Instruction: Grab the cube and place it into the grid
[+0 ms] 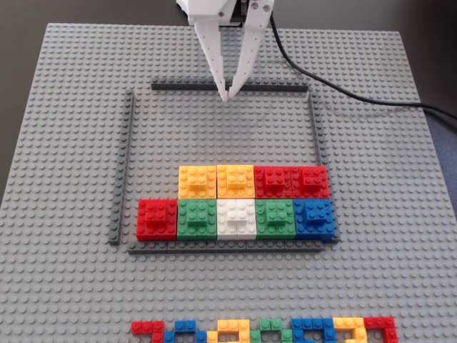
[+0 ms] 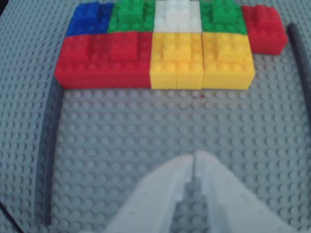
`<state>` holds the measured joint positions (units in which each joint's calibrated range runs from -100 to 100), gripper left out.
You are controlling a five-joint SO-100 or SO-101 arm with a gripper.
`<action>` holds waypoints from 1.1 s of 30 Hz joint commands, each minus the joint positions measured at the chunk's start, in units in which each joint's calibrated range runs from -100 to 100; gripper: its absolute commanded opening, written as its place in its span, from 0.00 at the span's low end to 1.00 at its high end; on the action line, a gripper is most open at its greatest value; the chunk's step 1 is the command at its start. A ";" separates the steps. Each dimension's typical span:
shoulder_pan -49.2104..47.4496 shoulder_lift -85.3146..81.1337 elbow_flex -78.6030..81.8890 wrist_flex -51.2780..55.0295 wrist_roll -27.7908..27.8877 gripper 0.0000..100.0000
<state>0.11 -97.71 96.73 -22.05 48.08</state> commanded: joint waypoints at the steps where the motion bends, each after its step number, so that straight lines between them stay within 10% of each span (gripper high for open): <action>1: 0.66 -2.20 3.18 -1.10 0.63 0.00; 33: -0.07 -2.29 3.18 5.05 -1.81 0.00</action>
<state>0.47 -97.71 99.38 -17.17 46.57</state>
